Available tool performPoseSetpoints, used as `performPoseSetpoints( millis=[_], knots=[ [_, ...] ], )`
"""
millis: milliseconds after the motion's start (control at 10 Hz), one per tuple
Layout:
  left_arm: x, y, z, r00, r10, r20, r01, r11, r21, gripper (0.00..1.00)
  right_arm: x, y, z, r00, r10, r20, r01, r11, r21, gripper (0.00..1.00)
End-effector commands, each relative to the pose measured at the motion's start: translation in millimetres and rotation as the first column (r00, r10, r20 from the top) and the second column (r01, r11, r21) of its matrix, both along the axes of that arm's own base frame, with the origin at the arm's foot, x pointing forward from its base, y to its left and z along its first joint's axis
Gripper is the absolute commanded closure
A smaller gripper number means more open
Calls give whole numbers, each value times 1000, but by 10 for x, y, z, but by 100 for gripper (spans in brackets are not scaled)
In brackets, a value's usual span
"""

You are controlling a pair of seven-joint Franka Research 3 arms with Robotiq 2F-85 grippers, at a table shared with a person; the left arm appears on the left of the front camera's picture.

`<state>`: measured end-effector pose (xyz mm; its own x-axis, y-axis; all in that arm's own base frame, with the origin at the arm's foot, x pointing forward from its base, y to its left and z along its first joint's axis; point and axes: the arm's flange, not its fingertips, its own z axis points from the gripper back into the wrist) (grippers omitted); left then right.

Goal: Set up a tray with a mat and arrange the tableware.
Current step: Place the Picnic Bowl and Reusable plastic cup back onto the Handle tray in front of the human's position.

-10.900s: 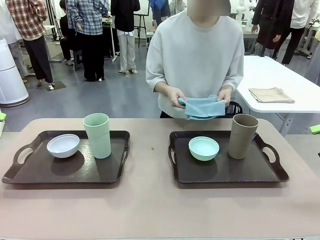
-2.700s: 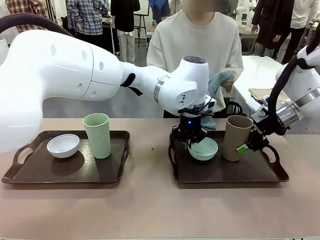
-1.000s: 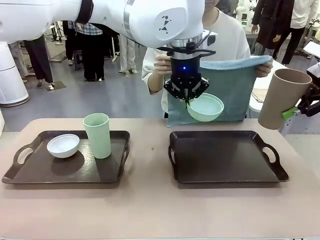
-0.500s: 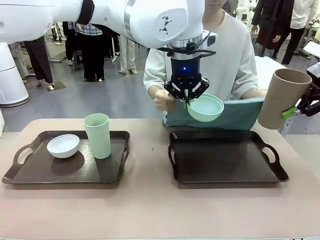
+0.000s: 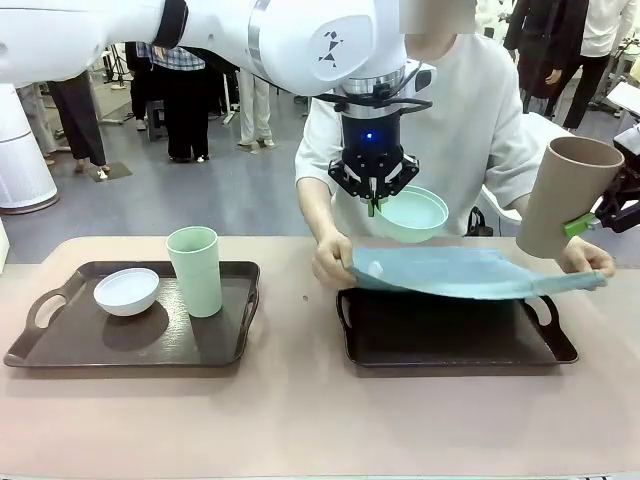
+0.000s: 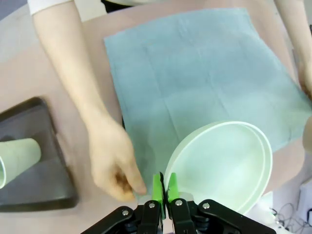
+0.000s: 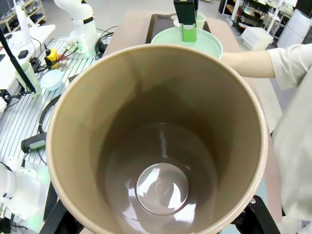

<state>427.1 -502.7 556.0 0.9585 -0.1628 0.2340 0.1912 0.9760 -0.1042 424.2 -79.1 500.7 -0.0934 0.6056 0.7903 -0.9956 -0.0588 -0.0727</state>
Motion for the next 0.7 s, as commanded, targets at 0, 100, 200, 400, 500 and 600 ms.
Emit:
performPoseSetpoints(
  millis=[0,100,200,400,500,600],
  knots=[
    [10,12,12,1000,-12,10,12,1000,7,100,-7,16,25,1000,1,17,-2,1000,16,100],
    [10,12,12,1000,-12,10,12,1000,7,100,-7,16,25,1000,1,17,-2,1000,16,100],
    [10,12,12,1000,-12,10,12,1000,7,100,-7,16,25,1000,1,17,-2,1000,16,100],
    [10,12,12,1000,-12,10,12,1000,7,100,-7,16,25,1000,1,17,-2,1000,16,100],
    [10,12,12,1000,-12,10,12,1000,7,100,-7,16,25,1000,1,17,-2,1000,16,100],
    [10,12,12,1000,-12,10,12,1000,7,100,-7,16,25,1000,1,17,-2,1000,16,100]
  ],
)
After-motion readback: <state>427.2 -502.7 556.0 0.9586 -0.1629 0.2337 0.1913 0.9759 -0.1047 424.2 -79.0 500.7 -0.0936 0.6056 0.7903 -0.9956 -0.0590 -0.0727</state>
